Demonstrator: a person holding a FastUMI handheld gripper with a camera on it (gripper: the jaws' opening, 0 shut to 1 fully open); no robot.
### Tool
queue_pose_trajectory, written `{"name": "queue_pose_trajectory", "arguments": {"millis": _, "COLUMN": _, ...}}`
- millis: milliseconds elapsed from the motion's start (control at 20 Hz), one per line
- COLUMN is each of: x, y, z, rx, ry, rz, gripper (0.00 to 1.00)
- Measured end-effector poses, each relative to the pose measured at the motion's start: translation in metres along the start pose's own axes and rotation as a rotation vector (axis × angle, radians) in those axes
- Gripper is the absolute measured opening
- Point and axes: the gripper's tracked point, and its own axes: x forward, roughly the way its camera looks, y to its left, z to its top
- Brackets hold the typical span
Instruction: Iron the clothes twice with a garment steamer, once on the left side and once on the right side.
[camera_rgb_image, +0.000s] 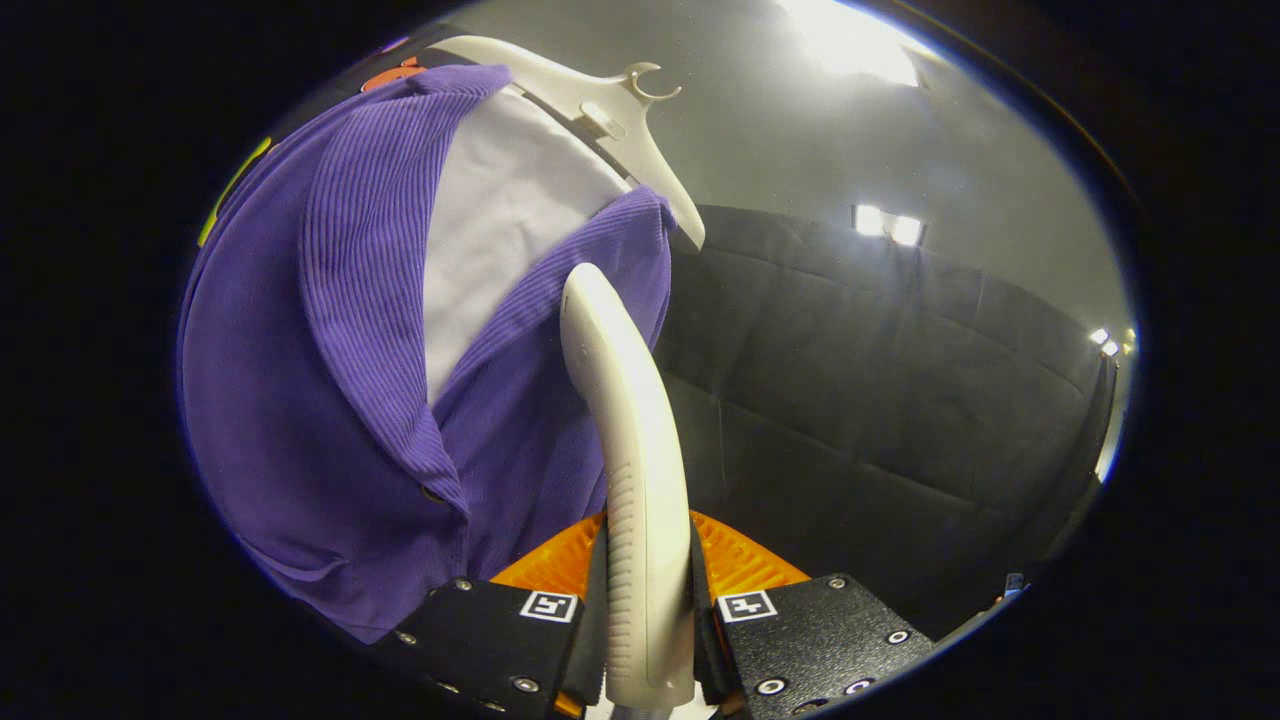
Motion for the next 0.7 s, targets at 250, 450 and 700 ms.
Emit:
{"name": "queue_pose_trajectory", "arguments": {"millis": 250, "x": 0.000, "y": 0.007, "z": -0.026, "rx": -0.077, "ry": 0.018, "rz": 0.001, "gripper": 0.37}}
{"name": "queue_pose_trajectory", "arguments": {"millis": 450, "x": -0.010, "y": 0.018, "z": -0.062, "rx": -0.172, "ry": 0.049, "rz": 0.017, "gripper": 0.37}}
{"name": "queue_pose_trajectory", "arguments": {"millis": 700, "x": -0.006, "y": 0.019, "z": -0.087, "rx": -0.333, "ry": 0.080, "rz": 0.027, "gripper": 0.37}}
